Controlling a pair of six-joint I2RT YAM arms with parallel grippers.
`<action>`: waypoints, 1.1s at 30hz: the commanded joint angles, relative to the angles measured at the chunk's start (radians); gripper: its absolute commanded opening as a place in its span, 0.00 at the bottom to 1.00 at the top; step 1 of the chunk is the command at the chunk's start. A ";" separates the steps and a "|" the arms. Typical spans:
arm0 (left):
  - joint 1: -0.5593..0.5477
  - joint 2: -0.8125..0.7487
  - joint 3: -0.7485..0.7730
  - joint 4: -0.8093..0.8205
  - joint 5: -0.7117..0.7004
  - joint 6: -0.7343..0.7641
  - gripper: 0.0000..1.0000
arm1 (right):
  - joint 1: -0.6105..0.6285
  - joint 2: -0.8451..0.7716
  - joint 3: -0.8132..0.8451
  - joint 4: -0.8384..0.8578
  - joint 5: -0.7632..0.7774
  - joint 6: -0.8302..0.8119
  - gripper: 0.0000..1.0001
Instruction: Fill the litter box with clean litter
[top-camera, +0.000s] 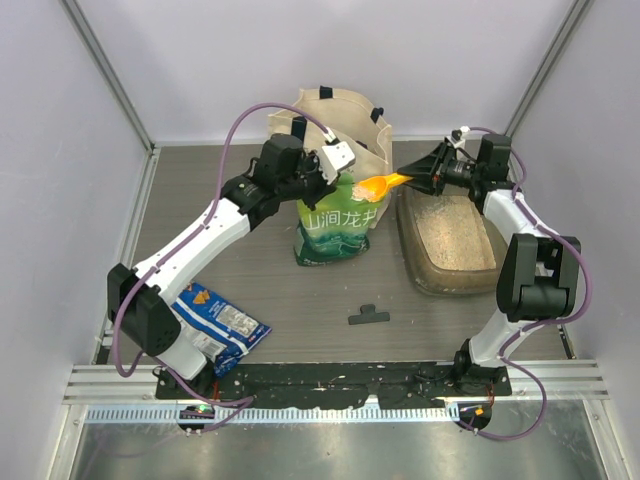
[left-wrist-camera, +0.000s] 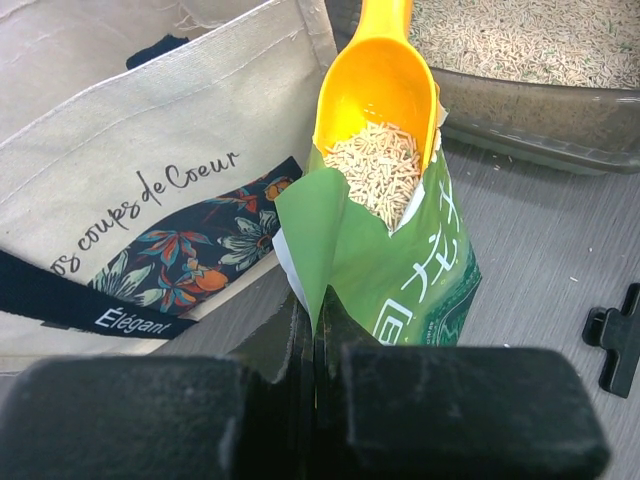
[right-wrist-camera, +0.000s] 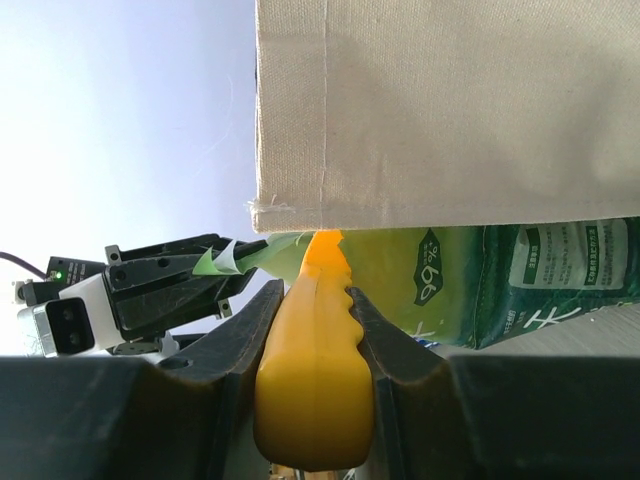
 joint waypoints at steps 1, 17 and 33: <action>0.018 -0.115 0.065 0.254 -0.023 0.035 0.00 | -0.058 -0.061 0.012 0.096 0.021 0.036 0.01; 0.018 -0.101 0.061 0.244 -0.022 0.032 0.00 | -0.049 -0.171 0.029 -0.045 0.113 -0.088 0.01; 0.018 -0.109 0.048 0.240 -0.032 0.043 0.00 | -0.077 -0.127 -0.046 0.097 0.042 0.019 0.01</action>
